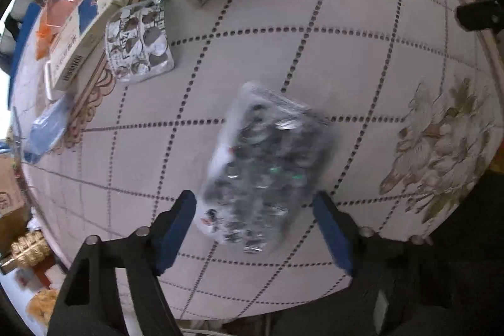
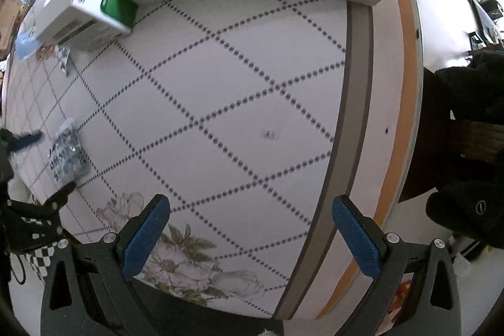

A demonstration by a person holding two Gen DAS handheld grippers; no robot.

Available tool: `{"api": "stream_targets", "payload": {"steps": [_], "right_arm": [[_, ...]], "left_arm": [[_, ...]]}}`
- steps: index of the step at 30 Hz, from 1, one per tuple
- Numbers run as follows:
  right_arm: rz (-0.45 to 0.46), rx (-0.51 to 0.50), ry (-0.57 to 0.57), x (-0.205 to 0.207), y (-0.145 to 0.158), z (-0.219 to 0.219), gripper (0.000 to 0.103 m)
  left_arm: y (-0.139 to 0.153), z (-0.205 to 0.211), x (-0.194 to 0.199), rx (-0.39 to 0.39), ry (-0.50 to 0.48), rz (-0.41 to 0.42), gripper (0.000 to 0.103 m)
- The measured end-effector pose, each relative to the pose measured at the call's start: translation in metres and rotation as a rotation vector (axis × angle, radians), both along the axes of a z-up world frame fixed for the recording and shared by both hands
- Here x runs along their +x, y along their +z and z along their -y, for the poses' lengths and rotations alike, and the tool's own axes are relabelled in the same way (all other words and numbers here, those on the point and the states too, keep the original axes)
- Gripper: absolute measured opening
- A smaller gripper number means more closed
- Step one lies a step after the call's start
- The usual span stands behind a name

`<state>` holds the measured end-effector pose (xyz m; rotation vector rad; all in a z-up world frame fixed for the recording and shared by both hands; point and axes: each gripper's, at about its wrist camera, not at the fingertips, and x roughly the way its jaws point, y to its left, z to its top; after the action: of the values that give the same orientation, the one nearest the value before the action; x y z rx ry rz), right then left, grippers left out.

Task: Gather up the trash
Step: 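Grasp the empty blister pack with the left gripper while the right grasps the white box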

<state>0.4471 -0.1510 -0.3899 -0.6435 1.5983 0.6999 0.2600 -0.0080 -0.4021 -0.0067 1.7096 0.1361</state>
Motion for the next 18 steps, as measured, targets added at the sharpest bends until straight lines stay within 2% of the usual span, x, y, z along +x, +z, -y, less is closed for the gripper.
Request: {"api": "stream_targets", "payload": {"steps": [3, 6, 8, 12, 14, 16, 18], "right_arm": [[0.002, 0.020, -0.008, 0.011, 0.007, -0.008, 0.103], [0.001, 0.061, -0.034, 0.020, 0.022, -0.019, 0.103], [0.002, 0.105, -0.056, 0.021, 0.034, -0.033, 0.103], [-0.007, 0.197, -0.096, 0.027, 0.060, -0.065, 0.103], [-0.013, 0.227, -0.100, 0.024, 0.068, -0.089, 0.103], [-0.008, 0.251, -0.094, 0.022, 0.072, -0.118, 0.103], [-0.007, 0.247, -0.075, 0.012, 0.074, -0.143, 0.103]], "left_arm": [[0.002, -0.009, -0.001, -0.017, 0.036, 0.018, 0.060], [0.007, -0.027, 0.001, -0.016, 0.170, 0.048, 0.056], [0.009, -0.051, -0.011, -0.009, 0.357, 0.064, 0.056], [0.012, -0.106, -0.064, -0.063, 0.883, 0.120, 0.055], [0.012, -0.125, -0.090, -0.050, 1.084, 0.139, 0.054], [0.013, -0.137, -0.104, -0.081, 1.190, 0.180, 0.053], [0.017, -0.142, -0.101, -0.076, 1.148, 0.197, 0.054]]}}
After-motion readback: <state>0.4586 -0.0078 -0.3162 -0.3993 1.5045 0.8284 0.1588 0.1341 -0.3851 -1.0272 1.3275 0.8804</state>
